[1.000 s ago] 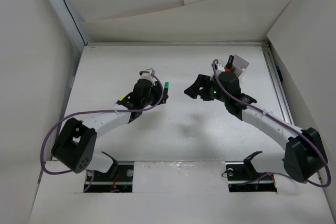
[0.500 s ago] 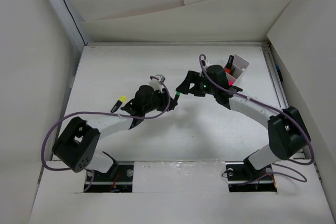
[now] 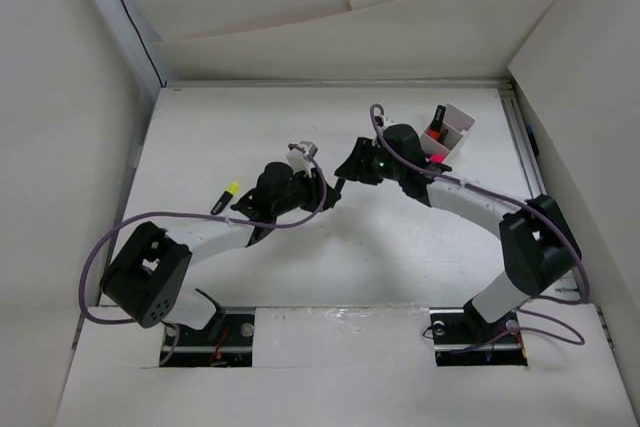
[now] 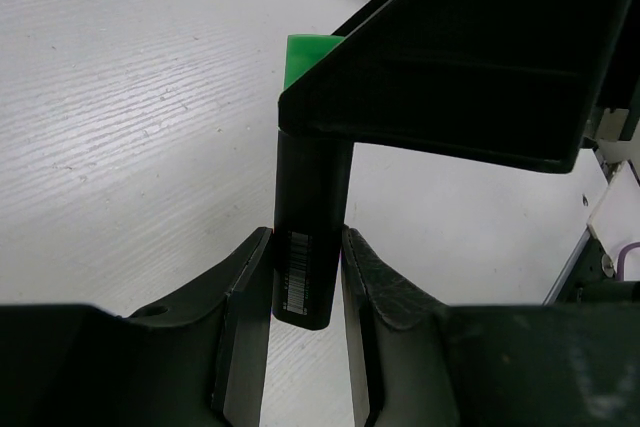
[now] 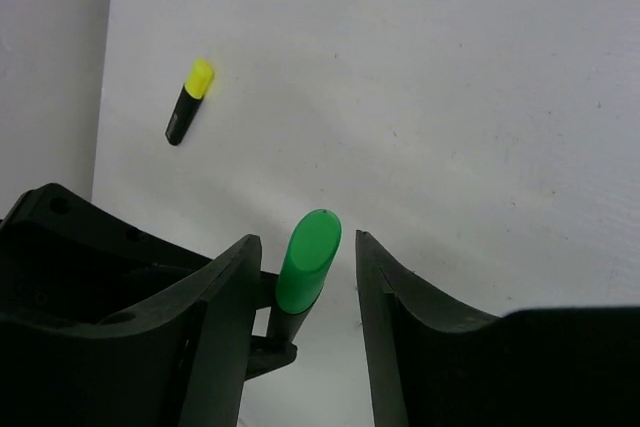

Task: Sort the stationery into containers
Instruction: Pick up the stationery from the corner of the board, then place the stationery in the storage box.

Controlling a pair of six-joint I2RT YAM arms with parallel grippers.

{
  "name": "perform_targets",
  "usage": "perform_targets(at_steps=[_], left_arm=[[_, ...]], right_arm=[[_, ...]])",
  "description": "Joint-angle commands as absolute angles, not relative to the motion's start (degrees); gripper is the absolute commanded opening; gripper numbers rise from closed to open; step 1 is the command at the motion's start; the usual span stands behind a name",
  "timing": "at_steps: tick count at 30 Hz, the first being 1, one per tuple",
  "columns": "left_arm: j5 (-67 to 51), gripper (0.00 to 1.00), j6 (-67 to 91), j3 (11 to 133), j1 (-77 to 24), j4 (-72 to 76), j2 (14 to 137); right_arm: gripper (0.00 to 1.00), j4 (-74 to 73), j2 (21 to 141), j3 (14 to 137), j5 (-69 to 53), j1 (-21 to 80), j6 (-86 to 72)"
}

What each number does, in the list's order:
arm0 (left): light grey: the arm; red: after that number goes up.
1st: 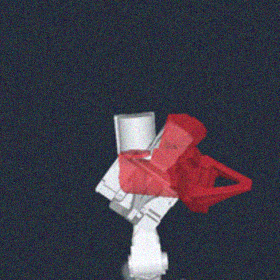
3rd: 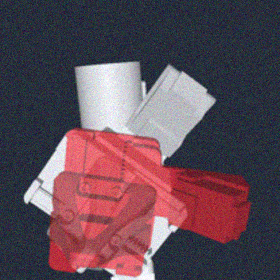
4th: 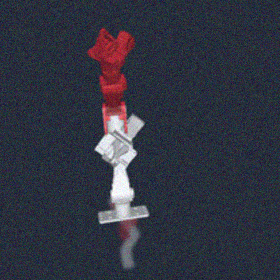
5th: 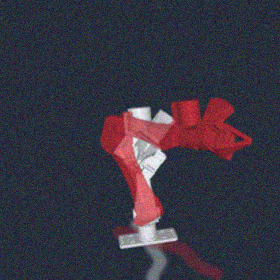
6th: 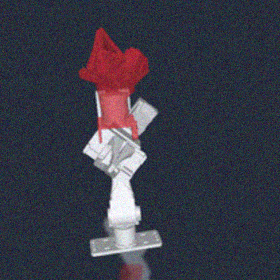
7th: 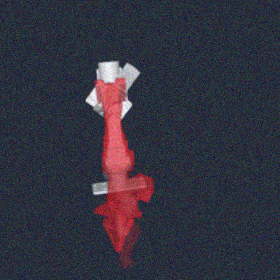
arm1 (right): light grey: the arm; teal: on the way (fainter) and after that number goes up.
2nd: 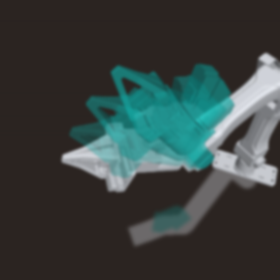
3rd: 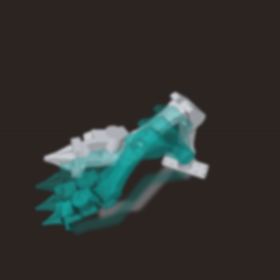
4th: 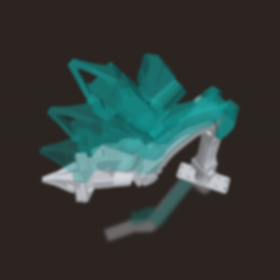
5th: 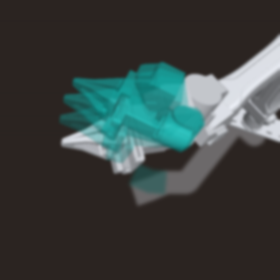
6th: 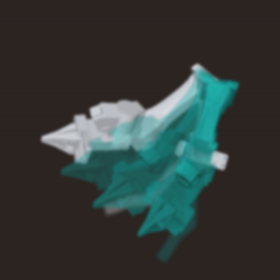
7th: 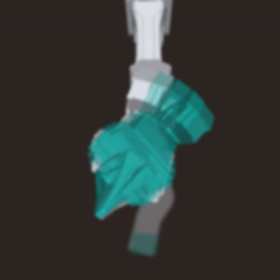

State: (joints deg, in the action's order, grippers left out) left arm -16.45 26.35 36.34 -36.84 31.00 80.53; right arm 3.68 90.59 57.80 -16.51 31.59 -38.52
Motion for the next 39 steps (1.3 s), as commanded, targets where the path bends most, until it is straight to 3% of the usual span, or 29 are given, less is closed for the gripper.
perform_targets(at_steps=[1, 7, 10, 18, 20, 36, 39], left_arm=[[-18.2, 0.00, 25.8, 35.9, -36.7, 34.4, 80.3], [-18.2, 0.00, 25.8, 35.4, -36.7, 34.9, 80.3], [-18.2, 0.04, 25.8, 35.4, -36.7, 34.9, 80.3], [-18.8, 0.48, 25.8, 35.9, -36.7, 34.9, 80.3], [-18.8, 0.53, 25.8, 35.9, -36.7, 34.4, 80.3], [-18.7, 0.55, 24.8, 34.7, -36.7, 34.4, 75.7], [-18.7, 0.55, 24.8, 34.2, -36.7, 34.4, 75.1]], right_arm=[[0.48, 6.3, 91.1, 60.2, -14.4, 32.2, -39.8], [0.20, 6.3, 90.4, 59.7, -13.9, 32.2, -39.8], [0.14, 6.3, 89.9, 59.7, -13.9, 32.2, -40.3], [0.06, 6.3, 88.9, 58.5, -11.6, 32.2, -40.3], [0.06, 6.3, 88.2, 58.5, -10.6, 31.5, -40.3], [0.05, 4.6, 82.2, 58.0, -5.5, 15.4, -38.0], [0.05, 2.4, 80.4, 58.7, 2.3, 11.7, -36.3]])
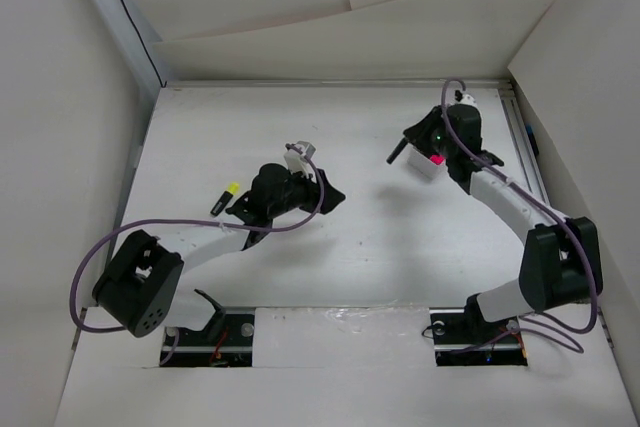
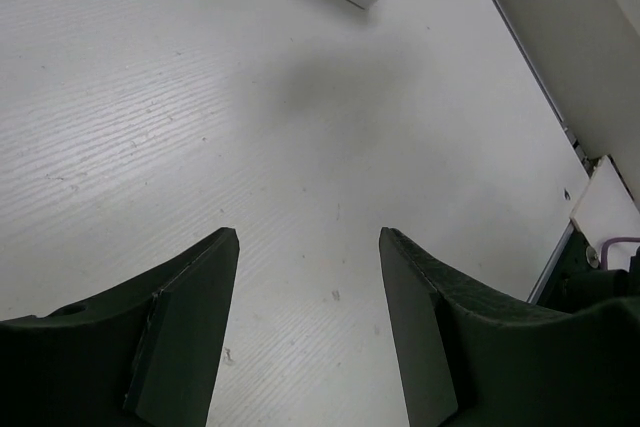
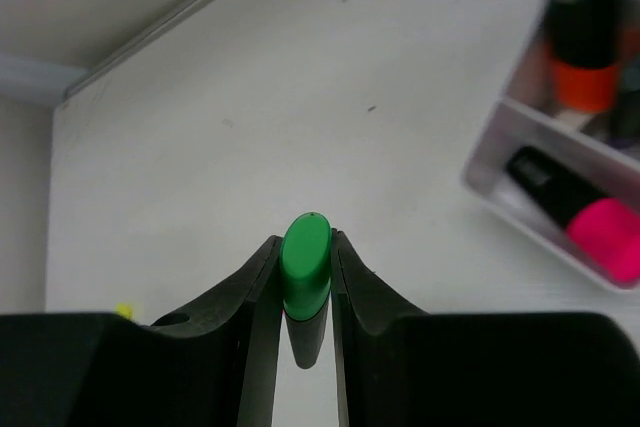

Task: Sort the stationery into containers
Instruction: Place the stationery in the storage box.

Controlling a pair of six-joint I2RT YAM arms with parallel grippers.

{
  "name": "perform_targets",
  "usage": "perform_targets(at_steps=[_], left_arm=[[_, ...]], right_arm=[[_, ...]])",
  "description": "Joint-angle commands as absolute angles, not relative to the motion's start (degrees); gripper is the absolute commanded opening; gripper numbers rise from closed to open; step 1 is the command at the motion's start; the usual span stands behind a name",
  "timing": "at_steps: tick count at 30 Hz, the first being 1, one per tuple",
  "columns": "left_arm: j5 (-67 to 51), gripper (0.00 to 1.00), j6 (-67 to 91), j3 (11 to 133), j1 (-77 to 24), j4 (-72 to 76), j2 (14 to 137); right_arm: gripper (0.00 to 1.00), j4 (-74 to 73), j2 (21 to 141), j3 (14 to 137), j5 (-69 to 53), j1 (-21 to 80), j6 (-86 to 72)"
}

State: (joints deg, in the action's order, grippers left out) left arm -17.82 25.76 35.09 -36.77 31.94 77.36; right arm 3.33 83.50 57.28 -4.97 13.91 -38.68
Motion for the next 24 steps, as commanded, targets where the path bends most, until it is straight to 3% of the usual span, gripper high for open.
perform_targets(at_steps=[1, 12, 24], left_arm=[[-18.2, 0.55, 24.8, 34.2, -36.7, 33.8, 75.1], [-20.9, 0.55, 25.9, 34.9, -36.2, 34.3, 77.3], [-21.6, 0.55, 26.5, 34.9, -35.5, 34.3, 77.8]], right_arm=[[0.05, 1.8, 80.4, 59.2, 8.9, 10.6, -36.3], [0.05, 2.3, 83.0, 60.6, 41.4, 11.1, -36.2], [0.05, 2.3, 93.0, 65.0, 50.8, 16.3, -35.2]])
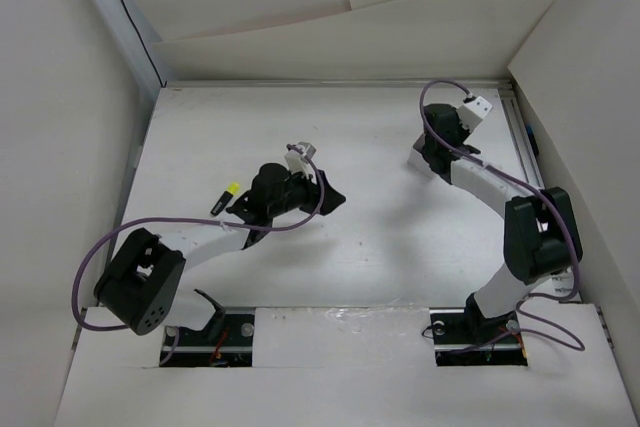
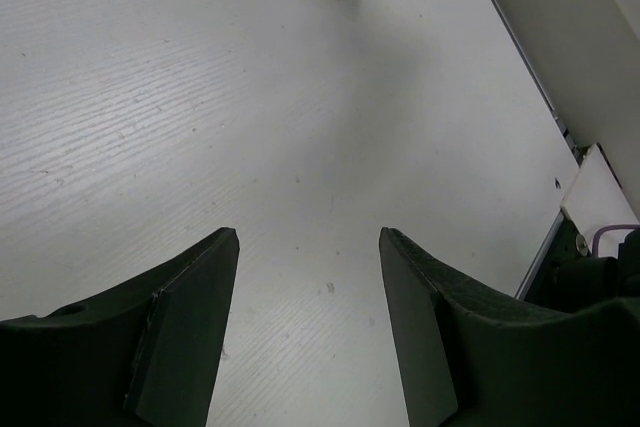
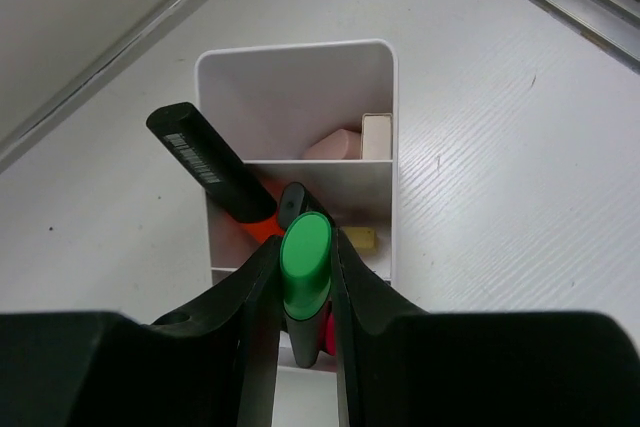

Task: Sort the stationery into containers
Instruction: Place the stationery in the storage box, then pick up the stationery from the center of the board.

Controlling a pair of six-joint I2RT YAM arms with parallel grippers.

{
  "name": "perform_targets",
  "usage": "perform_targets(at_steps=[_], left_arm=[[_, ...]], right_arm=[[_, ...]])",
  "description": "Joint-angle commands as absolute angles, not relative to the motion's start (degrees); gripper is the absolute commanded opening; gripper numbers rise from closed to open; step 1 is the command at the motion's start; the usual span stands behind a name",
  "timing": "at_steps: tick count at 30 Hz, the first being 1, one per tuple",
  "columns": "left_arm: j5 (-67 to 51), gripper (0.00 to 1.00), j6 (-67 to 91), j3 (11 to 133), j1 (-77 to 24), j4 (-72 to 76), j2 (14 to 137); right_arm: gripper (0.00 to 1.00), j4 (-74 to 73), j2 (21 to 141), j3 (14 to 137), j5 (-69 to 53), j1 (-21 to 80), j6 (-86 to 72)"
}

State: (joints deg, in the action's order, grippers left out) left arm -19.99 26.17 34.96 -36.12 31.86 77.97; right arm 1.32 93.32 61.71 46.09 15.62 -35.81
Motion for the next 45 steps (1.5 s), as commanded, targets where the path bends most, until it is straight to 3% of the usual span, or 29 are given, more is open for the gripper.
perform_targets(at_steps=[1, 19, 22, 24, 26, 34, 39, 45], left_arm=[[-21.6, 0.55, 26.5, 34.9, -35.5, 34.3, 77.3], [-20.3, 0.55, 27.6, 34.9, -34.5, 33.7, 77.3], [-19.5, 0.55, 27.6, 34.3, -34.5, 33.7, 76.1], [-18.9, 0.55, 27.6, 34.3, -34.5, 33.7, 76.1], [-18.9, 0.55, 27.6, 34.3, -34.5, 33.7, 76.1], [-18.3, 0.55, 27.6, 34.3, -34.5, 33.7, 76.1], [-11.4, 0.55, 28.8, 33.7, -34.5, 32.1, 75.6], [0.2, 0.53, 34.3, 34.2, -34.5, 25.3, 75.0]], right_arm=[[0.05, 2.3, 93.0, 65.0, 50.8, 16.3, -35.2], [0.15, -1.5, 94.6, 65.3, 52.9, 17.0, -37.4], [0.23, -2.1, 94.6, 65.3, 52.4, 17.0, -38.0], [0.37, -2.1, 94.0, 65.3, 52.4, 17.0, -38.0], [0.42, -2.1, 94.0, 65.3, 51.7, 17.0, -38.0], [0.44, -2.7, 90.6, 63.6, 50.5, 17.5, -39.1], [0.51, -4.0, 84.4, 62.4, 49.8, 19.2, -39.6], [0.58, -4.6, 75.2, 56.4, 40.8, 23.2, -40.3]])
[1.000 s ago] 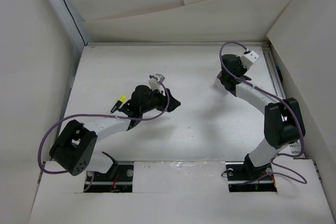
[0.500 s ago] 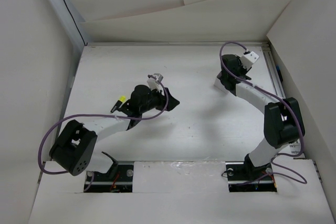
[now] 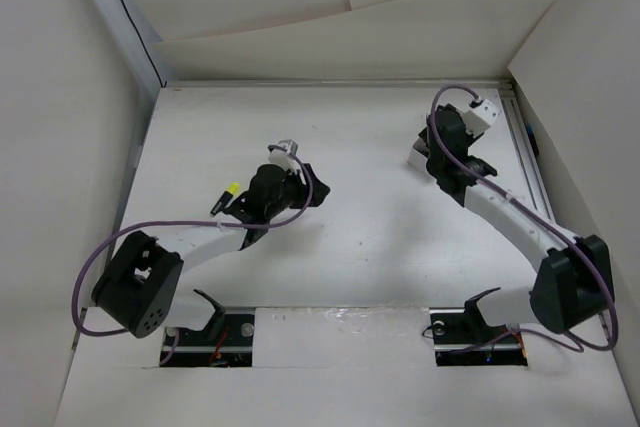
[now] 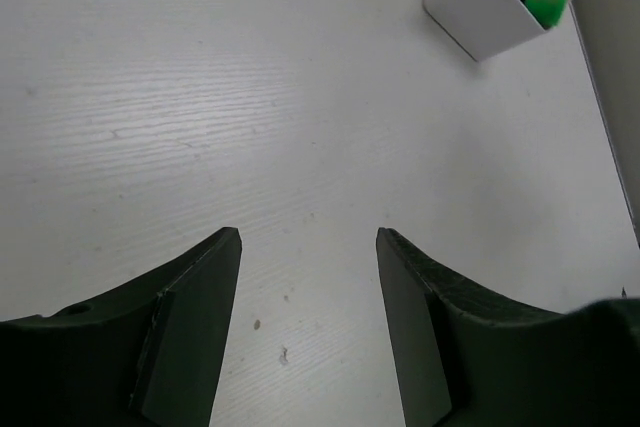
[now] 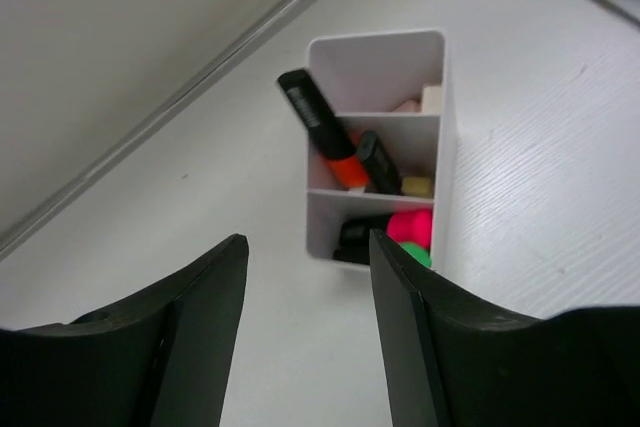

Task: Sort the stationery into containers
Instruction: Pick up the stationery from the center of the board.

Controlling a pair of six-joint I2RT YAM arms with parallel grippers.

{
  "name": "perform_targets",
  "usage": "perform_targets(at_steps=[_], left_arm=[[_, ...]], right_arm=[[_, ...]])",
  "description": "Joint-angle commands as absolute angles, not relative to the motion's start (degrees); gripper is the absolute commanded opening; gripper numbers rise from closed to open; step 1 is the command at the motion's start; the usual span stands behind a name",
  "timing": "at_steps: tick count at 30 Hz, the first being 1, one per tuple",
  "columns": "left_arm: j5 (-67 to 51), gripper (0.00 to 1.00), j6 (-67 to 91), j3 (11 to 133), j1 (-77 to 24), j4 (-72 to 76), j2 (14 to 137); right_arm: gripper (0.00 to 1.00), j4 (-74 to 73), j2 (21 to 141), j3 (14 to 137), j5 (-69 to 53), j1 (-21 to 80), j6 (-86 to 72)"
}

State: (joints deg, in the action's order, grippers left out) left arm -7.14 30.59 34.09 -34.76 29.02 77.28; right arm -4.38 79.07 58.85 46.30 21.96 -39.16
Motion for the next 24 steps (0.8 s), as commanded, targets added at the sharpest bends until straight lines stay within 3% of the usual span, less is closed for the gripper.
perform_targets(at_steps=[1, 3, 4, 7, 13, 15, 17, 21, 24], left_arm=[[2.3, 0.53, 35.1, 34.7, -34.5, 23.7, 74.4], [9.4, 0.51, 36.7, 36.2, -34.5, 17.9, 73.9], [12.0, 0.51, 38.6, 36.8, -34.5, 15.7, 73.9], [19.8, 0.50, 40.4, 39.9, -33.8, 7.0, 73.9], [33.1, 0.50, 51.0, 40.5, -33.2, -5.2, 70.9], [34.5, 0.50, 51.7, 40.5, -32.6, -8.6, 70.1], [38.0, 0.56, 53.1, 41.7, -32.6, -12.1, 69.6], [42.9, 0.71, 55.3, 45.2, -32.6, -21.0, 72.3], [43.4, 0.76, 56.8, 47.3, -29.7, -25.5, 75.9]], right_arm=[[0.58, -4.6, 74.4, 55.6, 38.7, 24.0, -40.9], [0.48, -4.6, 72.9, 53.2, 33.0, 25.6, -41.4], [0.29, -4.6, 71.4, 52.4, 31.7, 26.4, -41.4], [0.00, -5.1, 68.9, 51.2, 28.2, 30.1, -40.7], [0.01, -5.6, 65.3, 48.6, 22.7, 34.9, -39.5], [0.07, -5.6, 64.8, 47.9, 22.7, 35.9, -39.5], [0.12, -5.6, 64.8, 47.4, 22.7, 37.0, -39.5], [0.40, -4.2, 62.2, 46.1, 22.0, 38.4, -39.5], [0.47, -3.5, 60.3, 45.5, 20.9, 38.9, -39.5]])
